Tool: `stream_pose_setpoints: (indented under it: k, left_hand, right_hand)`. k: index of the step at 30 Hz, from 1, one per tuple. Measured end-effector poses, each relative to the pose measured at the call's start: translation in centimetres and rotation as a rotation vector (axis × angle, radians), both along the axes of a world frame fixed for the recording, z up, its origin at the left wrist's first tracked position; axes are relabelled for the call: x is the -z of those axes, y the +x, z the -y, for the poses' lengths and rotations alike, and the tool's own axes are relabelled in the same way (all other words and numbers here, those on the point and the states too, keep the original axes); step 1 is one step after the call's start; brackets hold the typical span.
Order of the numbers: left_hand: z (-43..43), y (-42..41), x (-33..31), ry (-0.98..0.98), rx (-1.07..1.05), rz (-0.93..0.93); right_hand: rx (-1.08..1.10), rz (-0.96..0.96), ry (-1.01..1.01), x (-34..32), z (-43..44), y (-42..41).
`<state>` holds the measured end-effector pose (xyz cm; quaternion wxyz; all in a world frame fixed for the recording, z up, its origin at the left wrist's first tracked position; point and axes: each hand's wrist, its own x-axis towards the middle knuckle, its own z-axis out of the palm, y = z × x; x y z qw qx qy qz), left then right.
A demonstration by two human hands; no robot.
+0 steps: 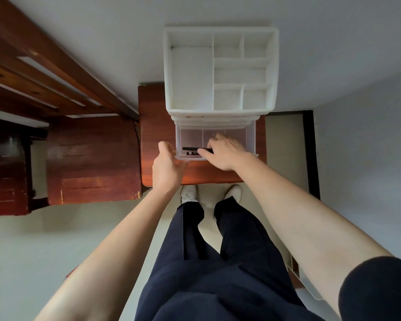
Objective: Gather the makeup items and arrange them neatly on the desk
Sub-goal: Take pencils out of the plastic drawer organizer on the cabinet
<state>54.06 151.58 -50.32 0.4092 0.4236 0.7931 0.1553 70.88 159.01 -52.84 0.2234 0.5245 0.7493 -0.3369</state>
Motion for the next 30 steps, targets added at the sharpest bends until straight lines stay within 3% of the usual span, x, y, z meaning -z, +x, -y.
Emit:
stream_pose_setpoints:
  k: [10,17,24,30]
  left_hand:
    - [-0.3,0.3,-0.5,-0.053,0.016,-0.016]
    - [-0.4,0.3,-0.3,-0.054,0.017,-0.029]
    - [-0.3,0.4,0.2,-0.032,0.032,-0.049]
    - [-1.7,0.7,-0.1,0.006,-0.024,-0.043]
  right_hand:
    - [-0.093,0.018,0.157,-1.2,0.5,1.4]
    - [0.225,-0.113,0.308,-3.4,1.1,3.8]
    - [0.154,0.011,0.053,-2.8,4.5,6.2]
    - [0.161,0.034,0.131,-3.1,4.6,7.2]
